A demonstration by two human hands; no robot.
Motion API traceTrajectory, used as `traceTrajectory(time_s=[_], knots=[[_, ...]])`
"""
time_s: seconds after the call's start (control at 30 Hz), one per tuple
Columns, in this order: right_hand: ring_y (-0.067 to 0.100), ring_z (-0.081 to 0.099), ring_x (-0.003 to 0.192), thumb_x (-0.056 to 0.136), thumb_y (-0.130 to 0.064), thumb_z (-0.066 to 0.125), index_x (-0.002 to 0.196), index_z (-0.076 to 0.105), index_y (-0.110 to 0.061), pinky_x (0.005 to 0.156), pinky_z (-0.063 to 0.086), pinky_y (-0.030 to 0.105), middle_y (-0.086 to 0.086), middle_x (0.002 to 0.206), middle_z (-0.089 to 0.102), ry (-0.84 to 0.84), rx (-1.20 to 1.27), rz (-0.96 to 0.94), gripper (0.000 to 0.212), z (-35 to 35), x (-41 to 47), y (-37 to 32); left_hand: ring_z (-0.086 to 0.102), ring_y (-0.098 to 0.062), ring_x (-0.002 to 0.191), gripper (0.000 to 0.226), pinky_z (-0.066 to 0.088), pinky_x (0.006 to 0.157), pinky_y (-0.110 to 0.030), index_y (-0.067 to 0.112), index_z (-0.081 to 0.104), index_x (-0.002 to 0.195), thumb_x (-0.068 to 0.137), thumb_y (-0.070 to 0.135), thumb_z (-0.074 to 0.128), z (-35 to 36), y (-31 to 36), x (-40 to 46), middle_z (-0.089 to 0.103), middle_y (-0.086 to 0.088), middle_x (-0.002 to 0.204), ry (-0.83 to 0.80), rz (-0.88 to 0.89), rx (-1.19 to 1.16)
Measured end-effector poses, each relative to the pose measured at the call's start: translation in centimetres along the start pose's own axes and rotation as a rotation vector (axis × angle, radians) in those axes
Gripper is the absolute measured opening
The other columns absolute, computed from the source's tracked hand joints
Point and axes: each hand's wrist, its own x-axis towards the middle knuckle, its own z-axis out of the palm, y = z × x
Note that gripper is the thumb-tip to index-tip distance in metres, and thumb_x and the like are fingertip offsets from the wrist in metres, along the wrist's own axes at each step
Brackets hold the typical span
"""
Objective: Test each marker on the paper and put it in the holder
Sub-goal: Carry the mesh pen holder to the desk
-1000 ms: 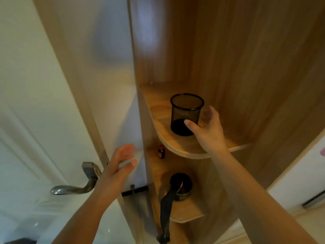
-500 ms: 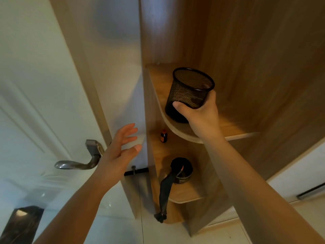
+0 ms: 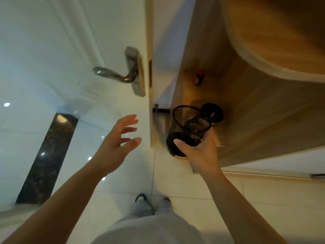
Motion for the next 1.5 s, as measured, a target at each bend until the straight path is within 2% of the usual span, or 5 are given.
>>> traceTrajectory(time_s=[0.23, 0.4, 0.73, 1.13, 1.5], knots=[[0.015, 0.05, 0.115, 0.053, -0.036, 0.079, 0.129, 0.036, -0.023, 0.099, 0.043, 0.042, -0.003, 0.126, 0.051, -0.265, -0.12, 0.167, 0.088, 4.8, -3.5, 7.3, 0.049, -0.009, 0.112, 0.048, 0.039, 0.084, -0.017, 0.036, 0.037, 0.127, 0.086, 0.025, 0.057, -2.0, -7.6, -8.9, 0.049, 0.01, 0.125, 0.231, -0.291, 0.056], [0.011, 0.05, 0.105, 0.061, -0.027, 0.082, 0.131, 0.035, -0.014, 0.087, 0.042, 0.025, -0.007, 0.117, 0.05, -0.55, -0.308, 0.142, 0.085, 7.3, -5.8, 9.7, 0.05, -0.003, 0.106, 0.047, 0.038, 0.079, -0.015, 0.036, 0.036, 0.128, 0.087, 0.026, 0.056, -1.4, -10.5, -19.3, 0.05, 0.012, 0.121, 0.531, -0.455, -0.021], [0.019, 0.051, 0.1, 0.062, -0.031, 0.081, 0.125, 0.037, -0.014, 0.086, 0.044, 0.033, 0.001, 0.114, 0.052, -1.171, -0.699, 0.014, 0.079, 13.2, -16.4, 11.9, 0.056, -0.005, 0.098, 0.039, 0.042, 0.083, -0.028, 0.036, 0.041, 0.121, 0.086, 0.03, 0.058, 11.7, -14.1, -44.5, 0.055, 0.009, 0.114, 1.227, -0.837, -0.418], [0.022, 0.055, 0.103, 0.065, -0.027, 0.081, 0.126, 0.038, -0.012, 0.085, 0.045, 0.034, 0.005, 0.117, 0.056, -1.714, -0.908, -0.266, 0.076, 20.3, -48.6, 15.2, 0.056, -0.013, 0.104, 0.029, 0.044, 0.076, -0.03, 0.046, 0.047, 0.108, 0.087, 0.028, 0.057, 31.1, -13.9, -71.8, 0.059, 0.007, 0.114, 2.001, -0.906, -0.991], [0.024, 0.058, 0.1, 0.067, -0.021, 0.081, 0.125, 0.042, -0.009, 0.08, 0.048, 0.032, 0.01, 0.116, 0.059, -2.121, -0.963, -0.397, 0.071, 24.7, -81.5, 18.2, 0.052, -0.012, 0.11, 0.039, 0.041, 0.091, -0.031, 0.034, 0.039, 0.127, 0.09, 0.029, 0.051, 33.0, -12.2, -94.5, 0.055, 0.005, 0.119, 2.414, -0.822, -0.965]])
